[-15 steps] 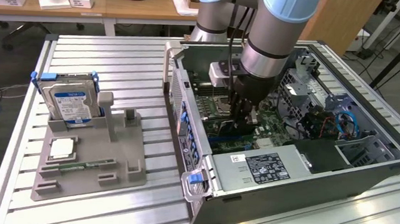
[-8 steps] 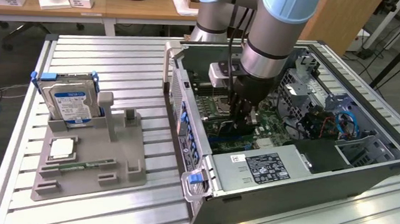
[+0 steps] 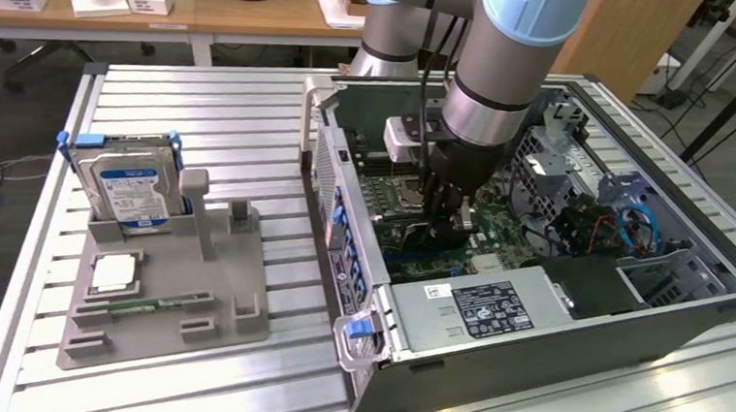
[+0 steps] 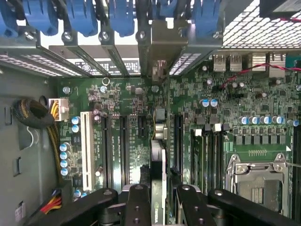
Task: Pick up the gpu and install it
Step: 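Insert the gpu into the slot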
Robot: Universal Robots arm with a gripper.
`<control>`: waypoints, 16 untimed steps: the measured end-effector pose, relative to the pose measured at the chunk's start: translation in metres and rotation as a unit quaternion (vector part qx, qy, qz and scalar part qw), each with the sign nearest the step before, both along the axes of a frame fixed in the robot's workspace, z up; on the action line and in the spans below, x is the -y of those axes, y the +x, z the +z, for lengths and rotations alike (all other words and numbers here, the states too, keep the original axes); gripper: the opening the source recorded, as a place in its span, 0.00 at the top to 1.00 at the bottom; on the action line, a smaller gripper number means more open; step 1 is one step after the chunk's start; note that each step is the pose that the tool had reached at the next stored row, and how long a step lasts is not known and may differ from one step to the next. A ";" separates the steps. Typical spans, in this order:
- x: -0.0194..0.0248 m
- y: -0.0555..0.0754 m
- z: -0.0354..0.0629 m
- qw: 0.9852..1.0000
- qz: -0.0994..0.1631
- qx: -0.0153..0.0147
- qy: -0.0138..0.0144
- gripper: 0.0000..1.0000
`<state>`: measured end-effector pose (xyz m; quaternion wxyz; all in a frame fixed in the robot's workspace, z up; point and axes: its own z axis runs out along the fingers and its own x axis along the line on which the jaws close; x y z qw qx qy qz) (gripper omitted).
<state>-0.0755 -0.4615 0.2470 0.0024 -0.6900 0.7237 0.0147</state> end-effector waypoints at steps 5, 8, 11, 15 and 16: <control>0.0000 0.000 0.0000 1.000 0.000 0.000 0.000 0.74; 0.0000 0.000 0.0000 1.000 0.000 0.000 0.000 0.74; 0.0000 0.000 0.0000 1.000 0.000 0.000 0.000 0.74; 0.0001 0.000 -0.0015 1.000 0.000 0.000 0.000 0.74; 0.0001 0.000 -0.0020 1.000 0.000 0.000 0.000 0.74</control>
